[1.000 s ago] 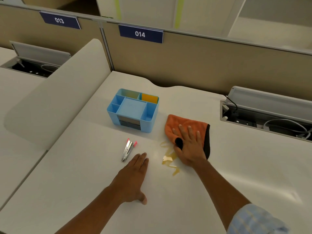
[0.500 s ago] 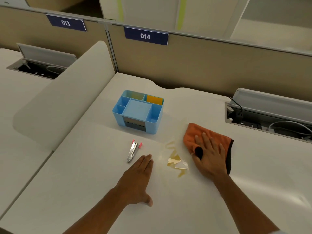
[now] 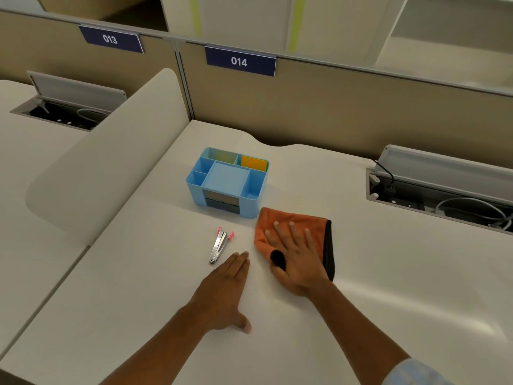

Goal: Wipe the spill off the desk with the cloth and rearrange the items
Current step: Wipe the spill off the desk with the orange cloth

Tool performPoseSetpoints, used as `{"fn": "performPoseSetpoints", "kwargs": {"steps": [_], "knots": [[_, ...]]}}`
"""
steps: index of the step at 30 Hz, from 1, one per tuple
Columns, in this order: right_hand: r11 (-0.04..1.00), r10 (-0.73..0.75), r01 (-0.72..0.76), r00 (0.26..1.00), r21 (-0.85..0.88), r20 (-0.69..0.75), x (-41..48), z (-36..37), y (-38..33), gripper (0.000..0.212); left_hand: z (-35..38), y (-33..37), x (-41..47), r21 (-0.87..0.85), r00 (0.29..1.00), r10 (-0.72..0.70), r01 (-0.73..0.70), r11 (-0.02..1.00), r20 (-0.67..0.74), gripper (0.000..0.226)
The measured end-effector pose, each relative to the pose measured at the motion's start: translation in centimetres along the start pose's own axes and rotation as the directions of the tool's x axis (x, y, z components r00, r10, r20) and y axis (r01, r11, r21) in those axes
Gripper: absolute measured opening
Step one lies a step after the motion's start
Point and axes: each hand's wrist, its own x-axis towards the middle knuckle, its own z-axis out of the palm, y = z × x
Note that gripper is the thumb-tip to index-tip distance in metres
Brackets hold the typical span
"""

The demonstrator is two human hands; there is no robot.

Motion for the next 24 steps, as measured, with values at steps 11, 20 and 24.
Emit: {"fn": "performPoseSetpoints", "kwargs": {"steps": [11,20,24], "knots": [[0.995,0.067,-0.059,0.992,0.076,-0.106,-10.5,0.5,5.6,0.070,-0.4,-0.2,-1.9,0.064,0.999,0.037,-0.037,0.997,-0.006,0.137],[0.945,0.321,-0.316,0.946,0.086,-0.051,-0.9,-1.1,4.5,0.078,0.1,-1.5,-3.5,0.045,0.998,-0.018,0.021,0.999,-0.055,0.138],[0.972,0.227,-0.227,0.974,0.065,-0.005,0.2,-0.4,0.1,0.079,0.1,-1.8,-3.7,0.043,0.999,-0.033,0.035,0.998,-0.042,0.141]]}}
